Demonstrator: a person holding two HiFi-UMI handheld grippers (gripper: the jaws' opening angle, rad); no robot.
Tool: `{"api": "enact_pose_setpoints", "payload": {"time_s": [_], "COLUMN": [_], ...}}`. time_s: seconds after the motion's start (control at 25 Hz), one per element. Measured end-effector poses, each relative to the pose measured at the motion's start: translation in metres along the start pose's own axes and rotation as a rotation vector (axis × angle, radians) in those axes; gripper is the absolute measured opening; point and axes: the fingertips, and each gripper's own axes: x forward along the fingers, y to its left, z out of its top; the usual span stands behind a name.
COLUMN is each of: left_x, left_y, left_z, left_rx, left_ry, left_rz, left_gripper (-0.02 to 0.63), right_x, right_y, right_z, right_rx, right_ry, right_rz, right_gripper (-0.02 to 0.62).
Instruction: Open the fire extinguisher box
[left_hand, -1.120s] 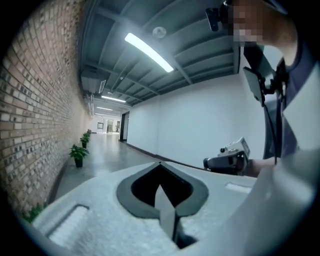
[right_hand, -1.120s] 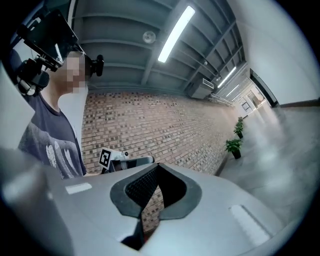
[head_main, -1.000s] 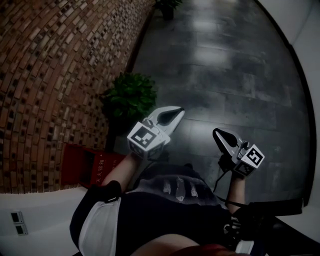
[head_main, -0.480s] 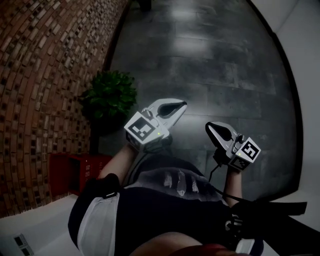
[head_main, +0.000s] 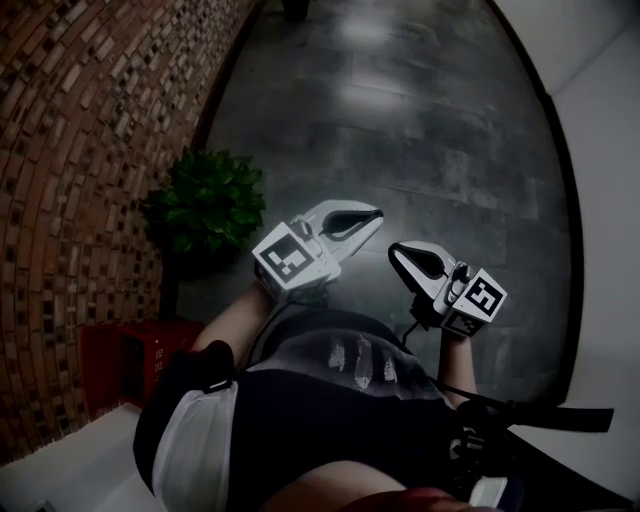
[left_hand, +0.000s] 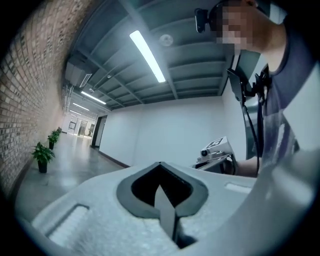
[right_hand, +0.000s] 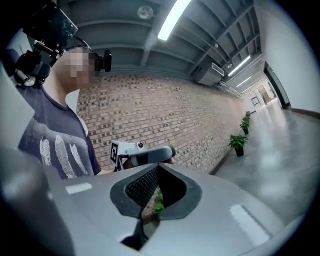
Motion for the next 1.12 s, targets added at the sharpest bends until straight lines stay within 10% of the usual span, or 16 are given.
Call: {"api": "enact_pose_setpoints", "payload": {"time_s": [0.6, 0.8, 1.12], "left_x": [-0.016, 0.009, 0.067], "left_y": [0.090, 0.092, 0.149], "left_z": [0.021, 0.017, 0.014], "left_rx": [-0.115, -0.017, -0.158], "left_ry": [-0.069, -0.006, 0.044], "left_rz": [0.000, 0.059, 0.199], "left_gripper": [0.000, 0.000, 0.001], "right_x": [0.114, 0.135, 0.128], "right_y": [-0.032, -0.035, -0.102], "right_z": [0.019, 0.001, 0.027], "right_rx": [-0.133, -0.284, -0.125], "right_ry": [0.136, 0.295, 0.260], "right_rz": [0.299, 0.425, 0.569], "right_gripper": [0.002, 0.000, 0.000]}}
